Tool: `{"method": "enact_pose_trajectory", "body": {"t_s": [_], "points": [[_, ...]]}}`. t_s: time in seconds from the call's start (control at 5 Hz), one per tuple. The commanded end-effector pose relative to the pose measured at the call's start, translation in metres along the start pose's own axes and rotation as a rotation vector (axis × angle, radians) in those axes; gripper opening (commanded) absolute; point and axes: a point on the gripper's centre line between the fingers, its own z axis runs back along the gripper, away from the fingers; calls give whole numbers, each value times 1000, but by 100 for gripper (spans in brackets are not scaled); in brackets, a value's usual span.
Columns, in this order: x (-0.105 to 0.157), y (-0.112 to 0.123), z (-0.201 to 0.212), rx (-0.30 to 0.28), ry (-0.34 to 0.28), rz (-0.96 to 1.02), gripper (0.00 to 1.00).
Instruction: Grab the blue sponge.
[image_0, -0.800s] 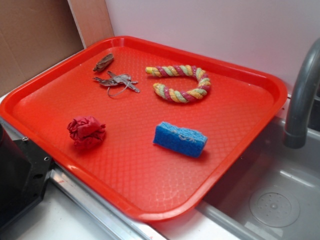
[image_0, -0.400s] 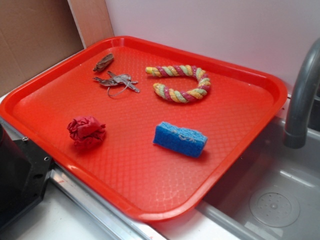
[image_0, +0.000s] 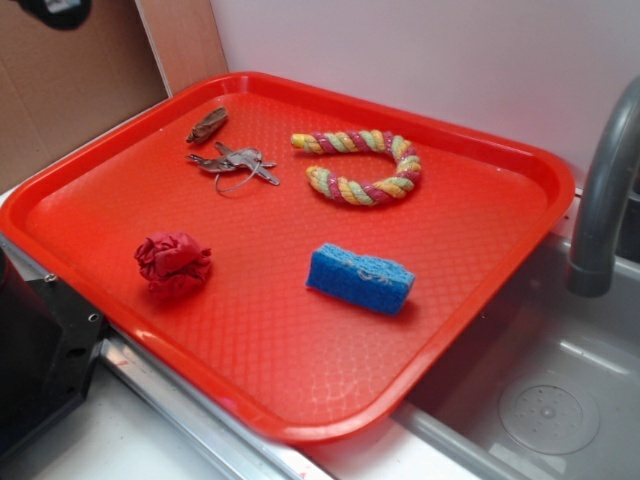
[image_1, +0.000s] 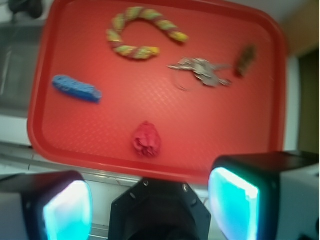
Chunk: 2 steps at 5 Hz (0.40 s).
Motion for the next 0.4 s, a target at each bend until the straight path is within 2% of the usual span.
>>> {"method": "enact_pose_trajectory", "body": {"t_s": [0.0, 0.2], "points": [[25, -26, -22, -83, -47, -447, 100], [34, -38, -39, -93, -66, -548, 100]]}}
